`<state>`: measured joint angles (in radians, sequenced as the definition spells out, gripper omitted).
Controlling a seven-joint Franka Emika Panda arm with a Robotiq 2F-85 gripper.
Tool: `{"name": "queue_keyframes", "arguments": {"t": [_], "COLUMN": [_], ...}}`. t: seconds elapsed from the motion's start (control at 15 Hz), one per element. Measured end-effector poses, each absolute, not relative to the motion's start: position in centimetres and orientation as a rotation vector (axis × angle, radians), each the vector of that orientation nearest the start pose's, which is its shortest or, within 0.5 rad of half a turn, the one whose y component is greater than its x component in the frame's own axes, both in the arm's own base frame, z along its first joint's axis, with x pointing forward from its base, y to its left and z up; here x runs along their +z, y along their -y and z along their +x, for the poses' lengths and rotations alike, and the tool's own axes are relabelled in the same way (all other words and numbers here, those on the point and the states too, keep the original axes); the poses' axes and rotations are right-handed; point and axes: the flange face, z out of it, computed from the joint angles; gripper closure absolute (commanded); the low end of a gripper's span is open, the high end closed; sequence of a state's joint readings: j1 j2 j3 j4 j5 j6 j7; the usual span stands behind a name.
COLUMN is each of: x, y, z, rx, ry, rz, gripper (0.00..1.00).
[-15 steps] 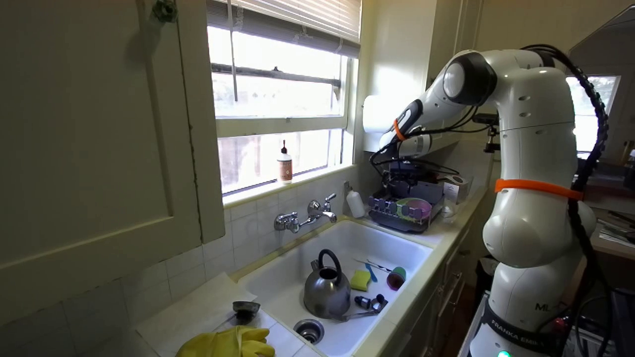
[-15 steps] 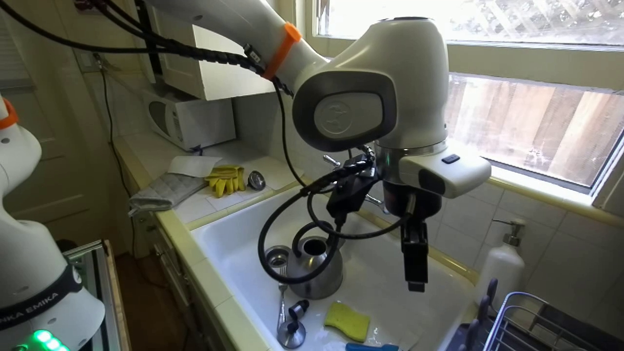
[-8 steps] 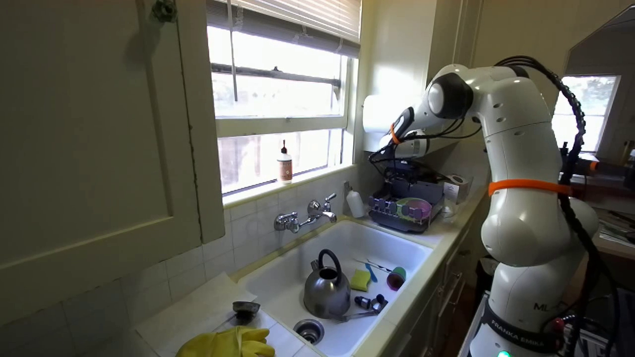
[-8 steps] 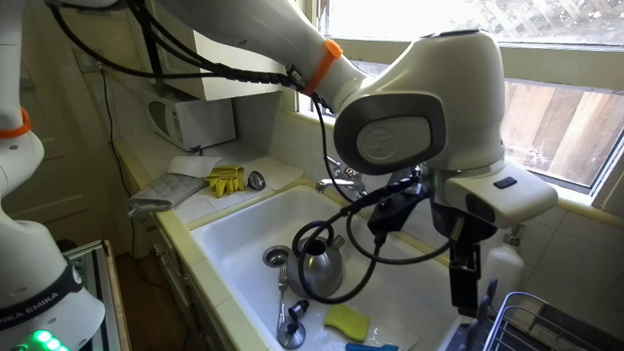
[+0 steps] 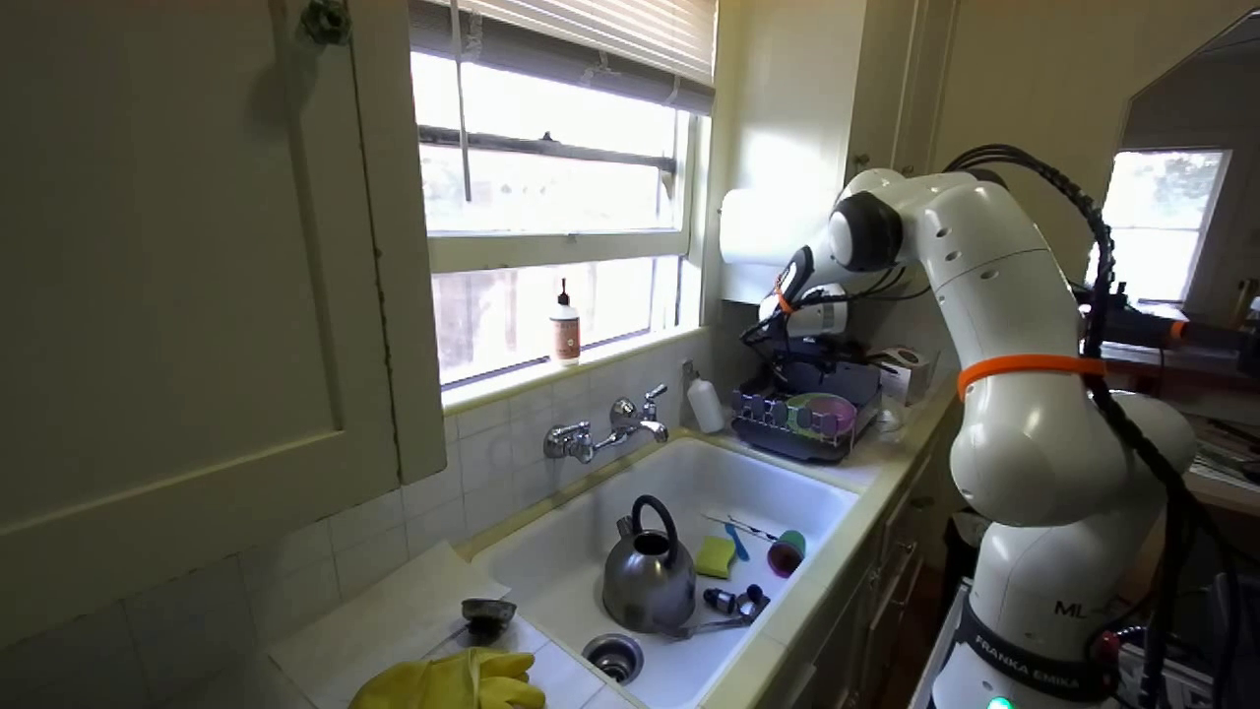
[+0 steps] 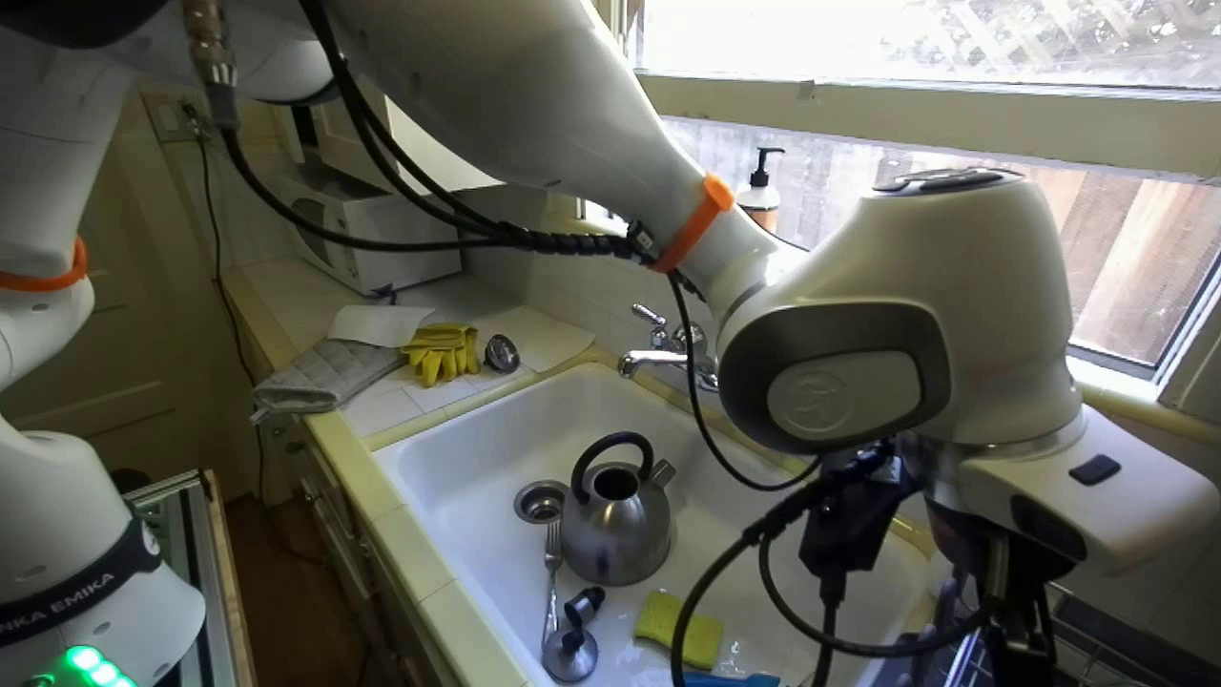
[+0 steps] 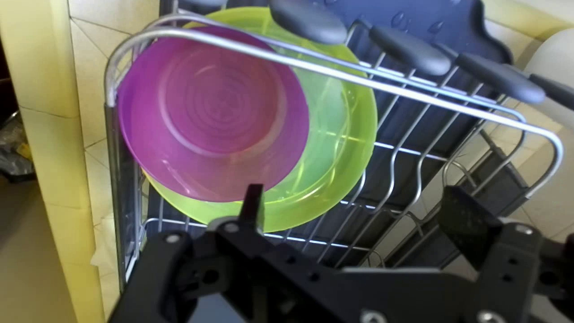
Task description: Put the purple bowl on the windowsill.
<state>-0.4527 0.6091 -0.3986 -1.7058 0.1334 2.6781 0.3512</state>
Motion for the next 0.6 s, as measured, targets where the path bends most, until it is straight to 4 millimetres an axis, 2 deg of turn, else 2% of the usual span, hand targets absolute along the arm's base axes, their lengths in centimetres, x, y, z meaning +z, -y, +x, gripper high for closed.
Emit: {"name": "queue_keyframes", "arguments": {"t": [0.2,0.6], "x": [29.1,26.5], "y": [51.8,52.6], "z": [49.5,50.3], "rx": [-0.628,-0.590], "ry": [-1.850,-1.801], "rz": [-2.775,-2.854], "gripper": [0.00,0.00]}}
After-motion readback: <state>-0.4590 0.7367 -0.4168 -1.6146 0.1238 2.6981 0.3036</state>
